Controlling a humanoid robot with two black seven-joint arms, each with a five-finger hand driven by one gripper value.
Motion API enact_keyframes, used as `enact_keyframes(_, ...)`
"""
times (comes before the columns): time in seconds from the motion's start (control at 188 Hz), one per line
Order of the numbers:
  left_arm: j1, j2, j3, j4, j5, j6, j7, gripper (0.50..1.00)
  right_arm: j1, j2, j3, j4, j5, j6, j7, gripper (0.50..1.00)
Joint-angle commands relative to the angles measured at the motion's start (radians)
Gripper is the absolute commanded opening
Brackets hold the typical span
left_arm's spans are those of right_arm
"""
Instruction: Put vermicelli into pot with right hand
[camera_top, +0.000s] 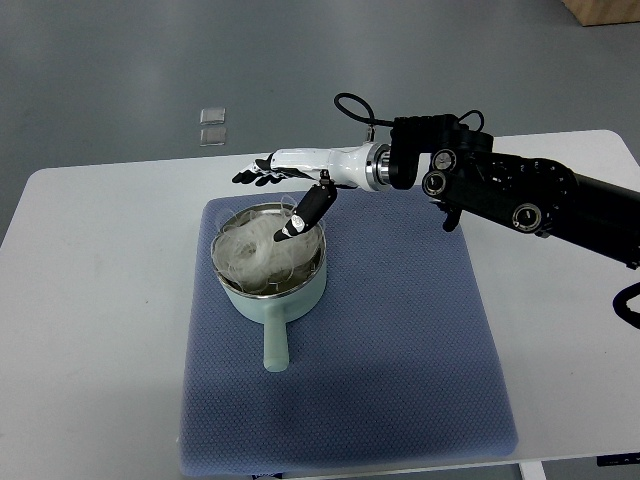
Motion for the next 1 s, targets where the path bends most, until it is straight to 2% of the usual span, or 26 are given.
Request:
enact_keyframes(0.0,0.000,0.000,0.000,0.004,0.000,0.000,0.000,1.000,0.008,-0.015,0.026,0.001,0.014,-0.001,-0.001,0.926)
enact_keyframes(0.245,0.000,0.000,-0.002,0.007,-0.002,0.000,0.000,1.000,-0.041,-0.093,0.328,-0.008,0.111,-0.012,0.003,0.926)
enact_keyframes(0.309,0.000,0.000,-0.002,0.007,0.000,0.000,0.000,1.000,-0.127,-0.090,0.463,-0.018,0.193,-0.033,0.006,0.926)
enact_keyframes(0.489,0.000,0.000,0.000,-0.004,0.000,0.000,0.000,1.000,-0.388,-0.023,0.829,-0.026,0.515,-0.110,0.068,0.926)
enact_keyframes(0.58,0.000,0.000,0.000,-0.004,0.000,0.000,0.000,1.000,-0.463,0.017,0.883,-0.029,0.661,-0.133,0.078,0.926)
enact_keyframes(0.686,0.000,0.000,0.000,-0.004,0.000,0.000,0.000,1.000,-0.506,0.035,0.892,-0.058,0.767,-0.122,0.115,0.926)
enact_keyframes(0.798,0.000,0.000,0.000,-0.004,0.000,0.000,0.000,1.000,-0.530,0.071,0.885,-0.084,0.779,-0.121,0.153,0.926)
enact_keyframes(0.995,0.000,0.000,0.002,-0.004,0.000,0.000,0.000,1.000,-0.538,0.115,0.879,-0.163,0.778,-0.118,0.155,0.926)
